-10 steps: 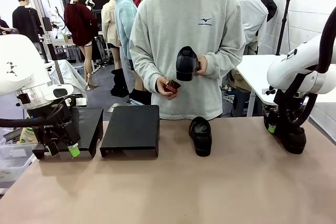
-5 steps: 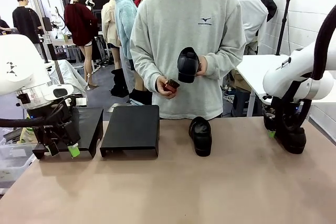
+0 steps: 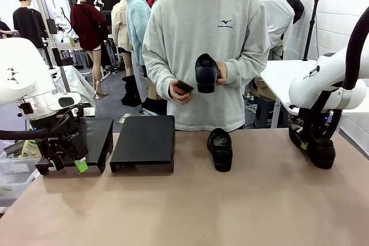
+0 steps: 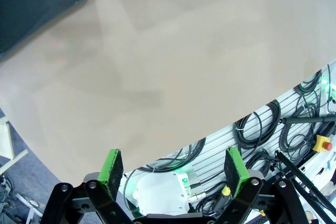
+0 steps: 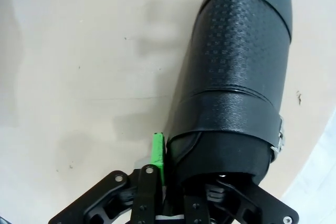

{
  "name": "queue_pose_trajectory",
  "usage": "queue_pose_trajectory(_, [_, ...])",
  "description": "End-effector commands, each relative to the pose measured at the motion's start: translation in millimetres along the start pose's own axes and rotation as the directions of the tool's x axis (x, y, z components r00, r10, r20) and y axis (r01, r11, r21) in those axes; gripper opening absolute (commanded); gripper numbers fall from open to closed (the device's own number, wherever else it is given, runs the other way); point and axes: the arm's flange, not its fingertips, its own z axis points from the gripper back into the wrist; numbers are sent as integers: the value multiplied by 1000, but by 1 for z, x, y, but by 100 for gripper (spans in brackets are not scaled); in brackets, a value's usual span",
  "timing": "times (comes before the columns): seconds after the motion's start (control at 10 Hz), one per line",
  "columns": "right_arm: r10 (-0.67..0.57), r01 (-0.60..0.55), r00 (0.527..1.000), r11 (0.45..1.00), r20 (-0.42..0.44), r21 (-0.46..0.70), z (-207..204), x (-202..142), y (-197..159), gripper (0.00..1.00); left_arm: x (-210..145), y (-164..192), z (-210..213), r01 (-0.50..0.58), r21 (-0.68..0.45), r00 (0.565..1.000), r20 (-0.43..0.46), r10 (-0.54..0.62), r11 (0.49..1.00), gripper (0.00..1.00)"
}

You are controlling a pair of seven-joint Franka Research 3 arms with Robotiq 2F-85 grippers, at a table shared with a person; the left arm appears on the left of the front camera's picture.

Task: Organize the shoes by placing them on the stand.
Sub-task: Pick up one Shoe and place it in the middle of the table.

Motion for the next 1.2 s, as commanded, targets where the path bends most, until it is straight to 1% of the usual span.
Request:
queue_pose_trajectory(0.0, [-29, 29, 1000, 999, -2, -23, -3, 0, 3, 0, -1, 0, 1, -7, -20, 1000, 1, 7, 1000, 100])
queue_pose_trajectory(0.5, [-64, 64, 998, 998, -4, -23, 3, -4, 0, 0, -1, 0, 1, -7, -20, 1000, 1, 7, 1000, 100])
queue_pose_trajectory(0.6, [-89, 89, 996, 995, 17, -39, 17, -9, 6, 0, -1, 0, 1, -7, -20, 1000, 1, 7, 1000, 100])
queue_pose_trajectory(0.7, [-119, 121, 992, 990, 47, -66, 47, -20, 18, 0, -1, 0, 1, -7, -20, 1000, 1, 7, 1000, 100])
queue_pose_trajectory(0.9, [-166, 179, 980, 977, 112, -117, 102, -43, 45, 0, -1, 0, 1, -7, -20, 1000, 1, 7, 1000, 100])
queue_pose_trajectory(1.0, [-225, 241, 967, 959, 119, -149, 122, -56, 59, 0, -1, 0, 1, -7, -20, 1000, 1, 7, 1000, 100])
queue_pose_trajectory(1.1, [-254, 275, 957, 948, 142, -158, 138, -71, 78, 0, -1, 0, 1, -7, -20, 1000, 1, 7, 1000, 100])
